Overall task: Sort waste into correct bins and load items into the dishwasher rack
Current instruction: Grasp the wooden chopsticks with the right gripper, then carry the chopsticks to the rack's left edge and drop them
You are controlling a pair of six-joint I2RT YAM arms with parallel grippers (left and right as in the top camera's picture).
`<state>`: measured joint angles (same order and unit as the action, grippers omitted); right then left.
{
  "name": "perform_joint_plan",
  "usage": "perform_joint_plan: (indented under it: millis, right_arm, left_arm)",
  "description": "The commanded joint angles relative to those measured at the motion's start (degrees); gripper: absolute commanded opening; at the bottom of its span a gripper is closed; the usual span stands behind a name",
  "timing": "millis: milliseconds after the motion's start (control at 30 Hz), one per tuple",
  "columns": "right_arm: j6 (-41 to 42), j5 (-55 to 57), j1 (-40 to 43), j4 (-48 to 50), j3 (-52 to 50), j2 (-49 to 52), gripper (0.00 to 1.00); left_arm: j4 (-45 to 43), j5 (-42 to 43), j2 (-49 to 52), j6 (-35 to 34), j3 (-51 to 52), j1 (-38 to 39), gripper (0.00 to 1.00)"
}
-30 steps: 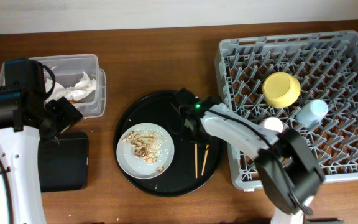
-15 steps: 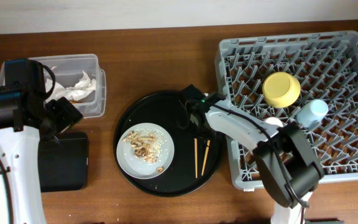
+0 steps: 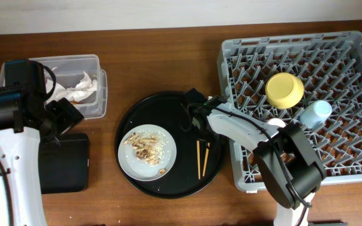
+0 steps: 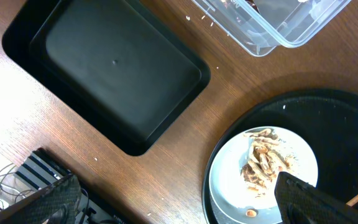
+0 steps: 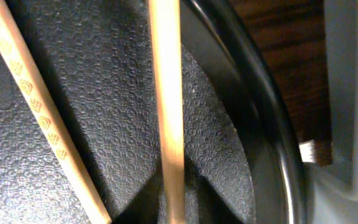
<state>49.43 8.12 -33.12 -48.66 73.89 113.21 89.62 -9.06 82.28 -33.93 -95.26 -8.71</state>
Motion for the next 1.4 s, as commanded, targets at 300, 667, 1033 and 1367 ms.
perform_joint_plan:
  millis: [300, 667, 1033, 1367]
  right_arm:
    - [-15.5, 2.5, 1.2, -4.7, 7.8, -10.5, 0.04]
    - [-44.7, -5.0, 22.8, 6.5, 10.4, -16.3, 0.04]
    - [-44.5, -18.2, 26.4, 8.3, 10.4, -10.7, 0.29]
    - [-35.8, -29.7, 25.7, -1.0, 10.4, -11.6, 0.32]
  left_arm:
    - [0.1, -0.7, -0.2, -0.6, -0.4, -0.2, 0.99]
    - [0.1, -0.7, -0.2, -0.6, -0.4, -0.2, 0.99]
    - [0.1, -0.7, -0.2, -0.6, -0.4, -0.2, 0.99]
    - [0.0, -0.7, -0.2, -0.6, -0.4, -0.2, 0.99]
